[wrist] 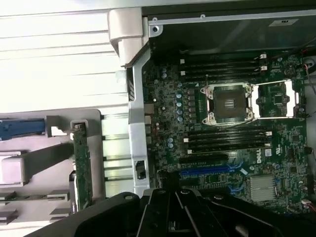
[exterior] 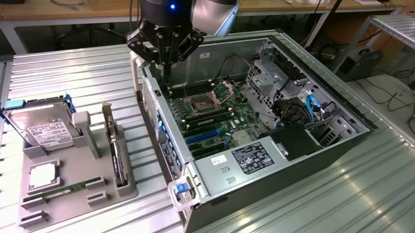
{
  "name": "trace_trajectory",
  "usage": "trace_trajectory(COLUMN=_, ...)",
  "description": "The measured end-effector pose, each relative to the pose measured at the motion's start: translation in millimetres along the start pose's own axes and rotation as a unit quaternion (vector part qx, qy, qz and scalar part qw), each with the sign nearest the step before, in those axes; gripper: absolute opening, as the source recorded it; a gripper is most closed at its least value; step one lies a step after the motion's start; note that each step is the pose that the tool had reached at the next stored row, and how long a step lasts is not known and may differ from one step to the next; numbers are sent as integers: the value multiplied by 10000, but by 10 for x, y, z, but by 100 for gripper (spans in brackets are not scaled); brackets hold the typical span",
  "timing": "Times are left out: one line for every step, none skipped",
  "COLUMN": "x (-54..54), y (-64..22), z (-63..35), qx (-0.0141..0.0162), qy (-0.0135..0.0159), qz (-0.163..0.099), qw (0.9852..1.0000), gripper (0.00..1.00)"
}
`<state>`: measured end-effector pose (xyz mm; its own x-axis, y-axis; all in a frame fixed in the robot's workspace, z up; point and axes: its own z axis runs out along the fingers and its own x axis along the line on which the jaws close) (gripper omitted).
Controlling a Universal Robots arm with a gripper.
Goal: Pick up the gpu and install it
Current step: 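Reach for the gpu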
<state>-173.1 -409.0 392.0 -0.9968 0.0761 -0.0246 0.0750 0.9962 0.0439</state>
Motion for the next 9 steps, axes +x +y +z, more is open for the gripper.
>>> trace_trajectory(x=63, y=-18, z=0, qx=0, qy=0, qz=1, qw=10000, gripper=11)
trace_trajectory(x=107, y=-30, z=-1, qx=1, qy=1, qz=1, qw=10000, gripper=11)
trace_trajectory(x=165, y=-47, z=-1, qx=1, qy=0, qz=0, qw=10000, gripper=11)
trace_trajectory(x=221, y=-64, z=-1, qx=0, qy=0, qz=0, qw=10000, gripper=11)
trace_trajectory(x=326, y=-95, z=-1, qx=1, qy=1, qz=1, qw=10000, gripper=11)
trace_trajectory(x=375, y=-109, z=1, qx=0, qy=0, qz=1, qw=10000, gripper=11)
trace_trajectory(x=412, y=-120, z=3, qx=0, qy=0, qz=0, qw=10000, gripper=11)
trace_trajectory(x=456, y=-132, z=6, qx=0, qy=0, qz=0, qw=10000, gripper=11)
trace_trajectory(x=505, y=-144, z=9, qx=1, qy=0, qz=1, qw=10000, gripper=11)
